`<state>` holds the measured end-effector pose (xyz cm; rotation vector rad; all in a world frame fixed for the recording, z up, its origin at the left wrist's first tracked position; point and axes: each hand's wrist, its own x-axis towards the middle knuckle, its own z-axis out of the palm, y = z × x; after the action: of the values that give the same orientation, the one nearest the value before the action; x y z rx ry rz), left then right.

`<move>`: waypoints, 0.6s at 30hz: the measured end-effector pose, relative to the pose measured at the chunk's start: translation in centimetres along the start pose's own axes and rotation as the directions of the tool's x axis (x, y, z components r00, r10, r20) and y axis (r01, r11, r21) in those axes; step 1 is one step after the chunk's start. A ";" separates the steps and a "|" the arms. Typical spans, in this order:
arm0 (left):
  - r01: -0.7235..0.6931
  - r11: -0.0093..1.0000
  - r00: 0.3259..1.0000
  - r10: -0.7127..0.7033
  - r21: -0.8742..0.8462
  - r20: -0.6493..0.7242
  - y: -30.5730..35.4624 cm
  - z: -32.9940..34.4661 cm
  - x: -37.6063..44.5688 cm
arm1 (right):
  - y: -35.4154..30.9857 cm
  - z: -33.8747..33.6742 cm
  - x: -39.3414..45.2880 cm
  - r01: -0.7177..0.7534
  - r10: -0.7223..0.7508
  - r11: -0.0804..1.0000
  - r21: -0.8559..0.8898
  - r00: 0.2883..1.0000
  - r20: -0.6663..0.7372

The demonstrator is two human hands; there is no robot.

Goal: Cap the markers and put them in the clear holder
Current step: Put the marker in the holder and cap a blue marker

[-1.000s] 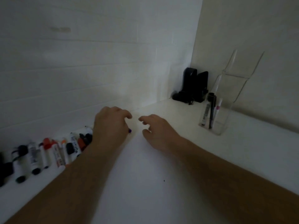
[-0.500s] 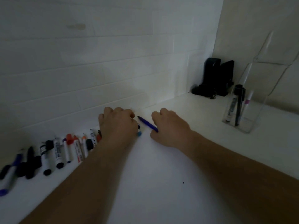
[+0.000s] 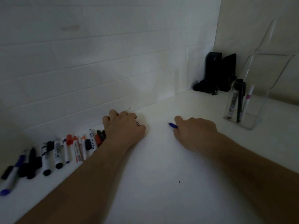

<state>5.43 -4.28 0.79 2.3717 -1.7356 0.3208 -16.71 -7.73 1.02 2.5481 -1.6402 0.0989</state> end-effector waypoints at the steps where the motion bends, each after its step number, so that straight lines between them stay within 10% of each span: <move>1: 0.000 1.000 1.000 0.000 -0.005 0.005 0.1 0.0 0.0 | 0.3 0.3 0.1 0.010 -0.010 1.000 0.008 1.000 -0.015; 18: -0.327 0.905 0.944 0.298 -0.272 -0.145 1.5 0.3 -0.4 | 3.0 1.6 0.5 -0.027 0.103 0.858 0.513 0.988 -0.119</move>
<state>3.87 -4.48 0.41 1.8406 -1.9608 0.2038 -19.24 -9.59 -0.34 2.7506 -1.8384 0.8102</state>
